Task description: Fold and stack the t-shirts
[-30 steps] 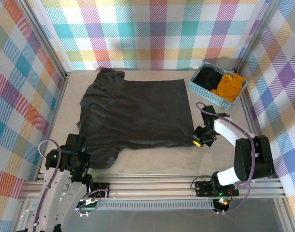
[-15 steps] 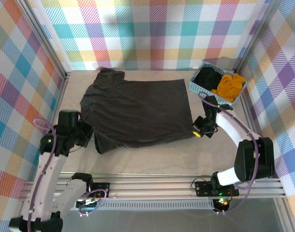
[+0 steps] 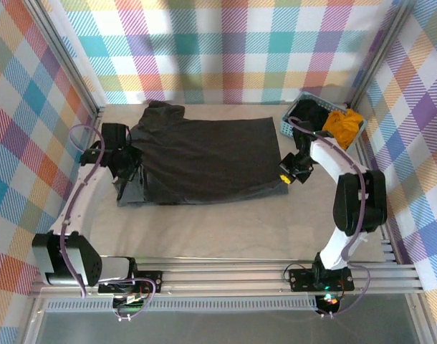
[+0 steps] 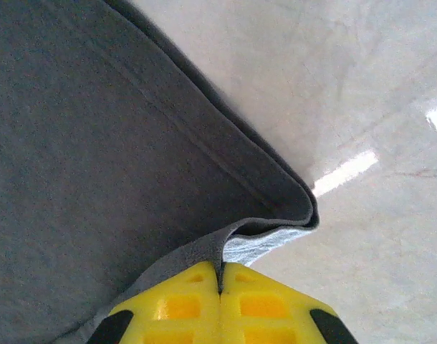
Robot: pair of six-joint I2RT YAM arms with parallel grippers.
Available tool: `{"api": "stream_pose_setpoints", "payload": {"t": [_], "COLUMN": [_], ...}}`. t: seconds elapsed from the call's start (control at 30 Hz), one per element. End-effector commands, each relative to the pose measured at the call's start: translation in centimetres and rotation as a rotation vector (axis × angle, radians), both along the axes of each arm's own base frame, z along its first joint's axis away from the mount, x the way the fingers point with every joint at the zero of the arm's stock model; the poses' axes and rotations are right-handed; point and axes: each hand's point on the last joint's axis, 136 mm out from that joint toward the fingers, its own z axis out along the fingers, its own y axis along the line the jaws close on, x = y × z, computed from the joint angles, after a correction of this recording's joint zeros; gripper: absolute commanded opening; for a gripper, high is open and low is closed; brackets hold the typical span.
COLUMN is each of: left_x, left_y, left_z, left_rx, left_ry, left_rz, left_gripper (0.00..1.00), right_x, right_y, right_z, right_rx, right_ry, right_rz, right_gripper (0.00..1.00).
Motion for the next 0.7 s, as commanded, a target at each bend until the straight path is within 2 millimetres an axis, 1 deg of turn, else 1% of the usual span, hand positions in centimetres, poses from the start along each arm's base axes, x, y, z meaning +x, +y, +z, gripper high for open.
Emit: {"api": "stream_pose_setpoints", "payload": {"t": [0.0, 0.1, 0.33, 0.53, 0.67], "left_x": [1.8, 2.7, 4.9, 6.8, 8.0], "left_y": [1.6, 2.3, 3.4, 4.0, 4.0], "left_z": [1.6, 1.5, 2.3, 1.5, 0.7], "left_rx": [0.052, 0.058, 0.075, 0.078, 0.076], "left_ry": [-0.057, -0.059, -0.085, -0.070, -0.067], "left_rz": [0.019, 0.036, 0.044, 0.045, 0.029], "left_gripper": [0.00, 0.00, 0.00, 0.00, 0.00], "right_x": [1.1, 2.5, 4.8, 6.2, 6.7], "right_y": [-0.7, -0.8, -0.9, -0.7, -0.7], "right_z": [0.1, 0.0, -0.2, -0.7, -1.3], "right_rx": [-0.029, -0.033, -0.049, -0.046, -0.049], "right_ry": [0.014, 0.009, 0.006, 0.012, 0.024], "right_rz": [-0.045, -0.051, -0.063, -0.068, -0.073], "right_gripper": [0.00, 0.00, 0.00, 0.00, 0.00]}}
